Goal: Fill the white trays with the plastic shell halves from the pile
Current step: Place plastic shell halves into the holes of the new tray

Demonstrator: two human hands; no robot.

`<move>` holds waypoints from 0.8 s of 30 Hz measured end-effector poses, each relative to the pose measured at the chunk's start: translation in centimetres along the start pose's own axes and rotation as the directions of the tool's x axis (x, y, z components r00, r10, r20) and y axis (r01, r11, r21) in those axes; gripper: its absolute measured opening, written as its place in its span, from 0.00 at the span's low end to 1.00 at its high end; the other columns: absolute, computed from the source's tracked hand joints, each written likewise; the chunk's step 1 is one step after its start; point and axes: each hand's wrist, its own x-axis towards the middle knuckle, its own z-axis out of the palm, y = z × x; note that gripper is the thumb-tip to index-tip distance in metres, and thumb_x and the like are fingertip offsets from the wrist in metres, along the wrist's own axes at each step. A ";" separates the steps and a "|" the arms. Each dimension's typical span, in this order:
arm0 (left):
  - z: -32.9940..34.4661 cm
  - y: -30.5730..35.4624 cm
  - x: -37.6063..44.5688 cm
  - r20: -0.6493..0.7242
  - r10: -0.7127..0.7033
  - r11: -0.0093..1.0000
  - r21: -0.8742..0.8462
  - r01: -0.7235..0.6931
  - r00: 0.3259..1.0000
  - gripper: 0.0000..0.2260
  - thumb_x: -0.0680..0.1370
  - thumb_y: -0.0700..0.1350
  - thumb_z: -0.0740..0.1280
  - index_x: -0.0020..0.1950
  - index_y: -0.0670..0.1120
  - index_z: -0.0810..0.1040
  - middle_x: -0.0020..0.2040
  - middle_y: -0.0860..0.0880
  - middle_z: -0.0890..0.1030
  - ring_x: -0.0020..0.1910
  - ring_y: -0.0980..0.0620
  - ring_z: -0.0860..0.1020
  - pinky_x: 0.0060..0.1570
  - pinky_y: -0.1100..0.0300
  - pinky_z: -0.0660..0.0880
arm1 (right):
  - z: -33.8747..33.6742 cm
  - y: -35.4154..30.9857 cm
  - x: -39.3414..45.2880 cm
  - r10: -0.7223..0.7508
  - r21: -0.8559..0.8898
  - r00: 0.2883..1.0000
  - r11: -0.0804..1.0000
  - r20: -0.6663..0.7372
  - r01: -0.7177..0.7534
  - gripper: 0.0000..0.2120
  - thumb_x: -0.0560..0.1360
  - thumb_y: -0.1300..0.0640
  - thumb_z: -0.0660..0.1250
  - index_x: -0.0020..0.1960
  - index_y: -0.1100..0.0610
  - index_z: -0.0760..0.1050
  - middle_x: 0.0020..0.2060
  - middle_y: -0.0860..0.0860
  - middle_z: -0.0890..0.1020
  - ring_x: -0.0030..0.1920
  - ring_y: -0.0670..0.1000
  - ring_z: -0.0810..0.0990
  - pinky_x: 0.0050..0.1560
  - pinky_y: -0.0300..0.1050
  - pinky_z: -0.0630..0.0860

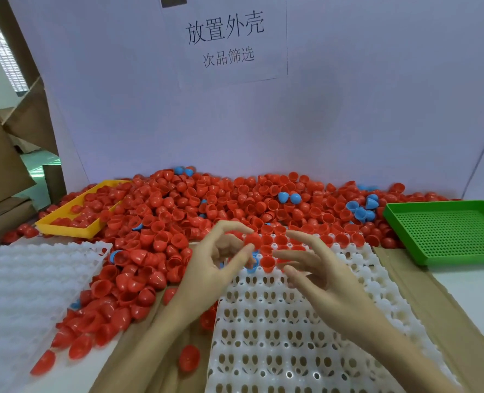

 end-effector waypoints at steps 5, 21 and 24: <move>1.8 0.6 -0.9 0.210 -0.026 0.996 -0.078 0.043 0.977 0.11 0.83 0.46 0.71 0.65 0.51 0.78 0.43 0.45 0.87 0.44 0.43 0.87 0.51 0.50 0.84 | 0.9 -0.4 -0.3 -0.065 0.049 0.998 0.997 -0.001 0.065 0.13 0.81 0.56 0.70 0.65 0.47 0.79 0.48 0.47 0.87 0.50 0.51 0.88 0.48 0.43 0.84; -5.6 -5.4 0.8 -0.289 -0.264 0.590 0.707 0.391 0.920 0.13 0.83 0.47 0.68 0.68 0.48 0.81 0.58 0.50 0.77 0.62 0.47 0.74 0.67 0.52 0.70 | 0.2 0.6 -0.2 0.047 -0.016 0.998 0.999 -0.044 -0.048 0.14 0.84 0.59 0.64 0.64 0.43 0.76 0.48 0.44 0.86 0.48 0.48 0.87 0.45 0.45 0.84; -5.6 -5.7 2.1 -0.250 -0.226 0.510 0.793 0.334 0.941 0.10 0.84 0.46 0.66 0.61 0.47 0.84 0.57 0.48 0.80 0.58 0.47 0.76 0.61 0.55 0.72 | 0.0 0.7 -0.1 0.055 -0.020 0.997 0.998 -0.056 -0.057 0.15 0.84 0.60 0.64 0.64 0.42 0.76 0.47 0.43 0.86 0.47 0.47 0.87 0.44 0.43 0.83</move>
